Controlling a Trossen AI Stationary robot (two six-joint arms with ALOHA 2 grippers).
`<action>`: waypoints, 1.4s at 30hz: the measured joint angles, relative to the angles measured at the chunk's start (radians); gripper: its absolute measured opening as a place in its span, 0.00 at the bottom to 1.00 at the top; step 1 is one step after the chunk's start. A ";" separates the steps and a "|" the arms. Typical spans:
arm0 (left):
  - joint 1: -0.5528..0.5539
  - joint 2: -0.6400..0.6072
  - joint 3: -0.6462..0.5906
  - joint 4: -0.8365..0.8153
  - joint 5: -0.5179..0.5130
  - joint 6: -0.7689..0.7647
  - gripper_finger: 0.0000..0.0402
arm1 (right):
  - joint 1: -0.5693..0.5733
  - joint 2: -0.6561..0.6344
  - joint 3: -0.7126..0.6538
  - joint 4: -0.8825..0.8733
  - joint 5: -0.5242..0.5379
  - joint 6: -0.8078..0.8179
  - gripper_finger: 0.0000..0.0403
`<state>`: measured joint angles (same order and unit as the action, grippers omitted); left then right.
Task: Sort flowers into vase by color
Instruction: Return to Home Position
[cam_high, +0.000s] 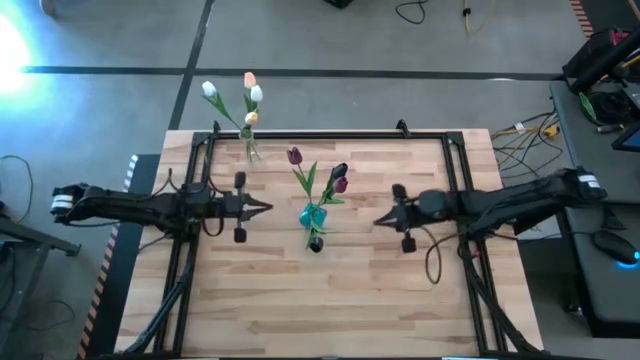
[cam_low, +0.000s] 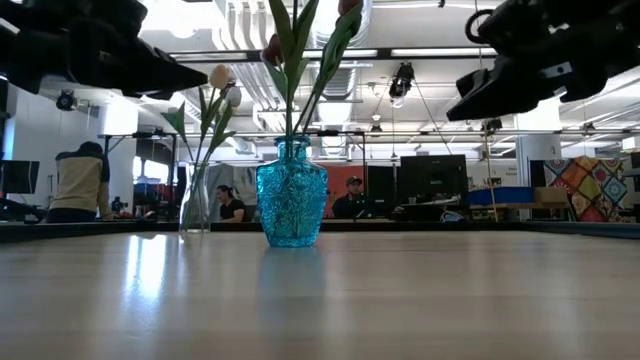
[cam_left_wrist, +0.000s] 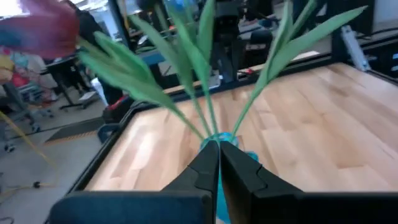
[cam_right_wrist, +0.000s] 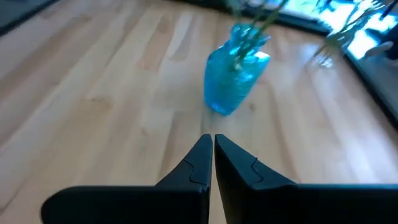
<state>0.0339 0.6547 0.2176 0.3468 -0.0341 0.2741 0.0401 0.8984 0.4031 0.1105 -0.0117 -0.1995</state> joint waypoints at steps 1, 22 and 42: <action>0.007 -0.021 0.000 -0.023 0.000 0.000 0.00 | -0.022 -0.037 -0.016 0.003 -0.016 -0.003 0.03; 0.027 -0.465 -0.103 -0.210 0.021 -0.030 0.00 | -0.159 -0.745 -0.342 -0.097 -0.071 -0.020 0.03; 0.088 -0.655 -0.206 -0.217 0.044 -0.017 0.00 | -0.202 -0.897 -0.391 -0.052 -0.129 0.044 0.02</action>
<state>0.1220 -0.0006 0.0120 0.1301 0.0103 0.2571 -0.1614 0.0013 0.0116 0.0590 -0.1403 -0.1557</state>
